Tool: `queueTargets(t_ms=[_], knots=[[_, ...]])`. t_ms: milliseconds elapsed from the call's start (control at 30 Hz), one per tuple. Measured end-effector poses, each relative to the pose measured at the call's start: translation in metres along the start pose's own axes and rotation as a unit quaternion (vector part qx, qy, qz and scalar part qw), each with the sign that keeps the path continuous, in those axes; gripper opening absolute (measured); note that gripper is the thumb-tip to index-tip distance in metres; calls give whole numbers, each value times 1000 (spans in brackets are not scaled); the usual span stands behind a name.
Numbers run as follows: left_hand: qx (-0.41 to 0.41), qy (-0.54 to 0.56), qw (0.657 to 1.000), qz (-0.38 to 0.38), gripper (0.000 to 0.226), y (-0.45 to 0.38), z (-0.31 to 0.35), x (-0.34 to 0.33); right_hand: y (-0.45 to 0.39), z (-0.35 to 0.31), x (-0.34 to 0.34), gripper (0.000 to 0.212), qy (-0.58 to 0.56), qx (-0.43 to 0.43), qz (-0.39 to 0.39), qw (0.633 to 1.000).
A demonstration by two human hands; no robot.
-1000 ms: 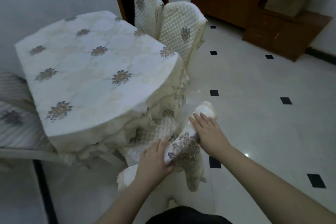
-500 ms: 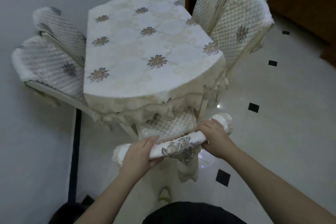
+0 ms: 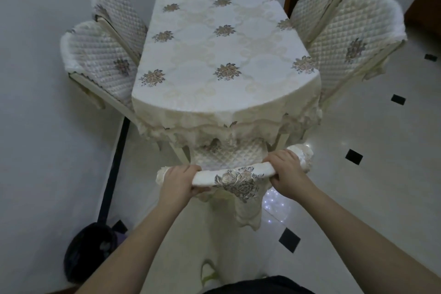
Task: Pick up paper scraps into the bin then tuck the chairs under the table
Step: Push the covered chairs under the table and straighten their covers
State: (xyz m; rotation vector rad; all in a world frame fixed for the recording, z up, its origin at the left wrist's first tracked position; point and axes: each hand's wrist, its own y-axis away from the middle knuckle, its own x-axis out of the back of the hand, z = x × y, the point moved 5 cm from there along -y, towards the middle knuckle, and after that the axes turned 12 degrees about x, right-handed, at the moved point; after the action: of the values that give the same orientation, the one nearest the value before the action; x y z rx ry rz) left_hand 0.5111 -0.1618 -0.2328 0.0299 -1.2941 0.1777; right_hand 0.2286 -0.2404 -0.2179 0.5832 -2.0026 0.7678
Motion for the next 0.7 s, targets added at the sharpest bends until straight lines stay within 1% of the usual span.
queueTargets(t_ms=[167, 267, 433, 533, 633, 700], knots=[[-5, -2, 1000, -3, 53, -5, 5, -4, 0, 10, 2, 28, -1, -13, -3, 1000], [-15, -10, 1000, -22, 56, -8, 3, -7, 0, 10, 1, 27, -2, -6, -9, 1000], [-59, -14, 998, -33, 63, -15, 3, -6, 0, 10, 2, 27, -2, -34, -16, 999], [-87, -24, 995, -28, 58, -16, 3, -1, -2, 6, 1, 28, 0, -56, -28, 998], [-103, -59, 992, -41, 49, -18, 1, 1, -4, 4, 0, 29, 10, -77, -37, 996], [-106, -73, 991, -49, 48, -19, 0, 1, -4, 3, -1, 30, 16, -87, -43, 995]])
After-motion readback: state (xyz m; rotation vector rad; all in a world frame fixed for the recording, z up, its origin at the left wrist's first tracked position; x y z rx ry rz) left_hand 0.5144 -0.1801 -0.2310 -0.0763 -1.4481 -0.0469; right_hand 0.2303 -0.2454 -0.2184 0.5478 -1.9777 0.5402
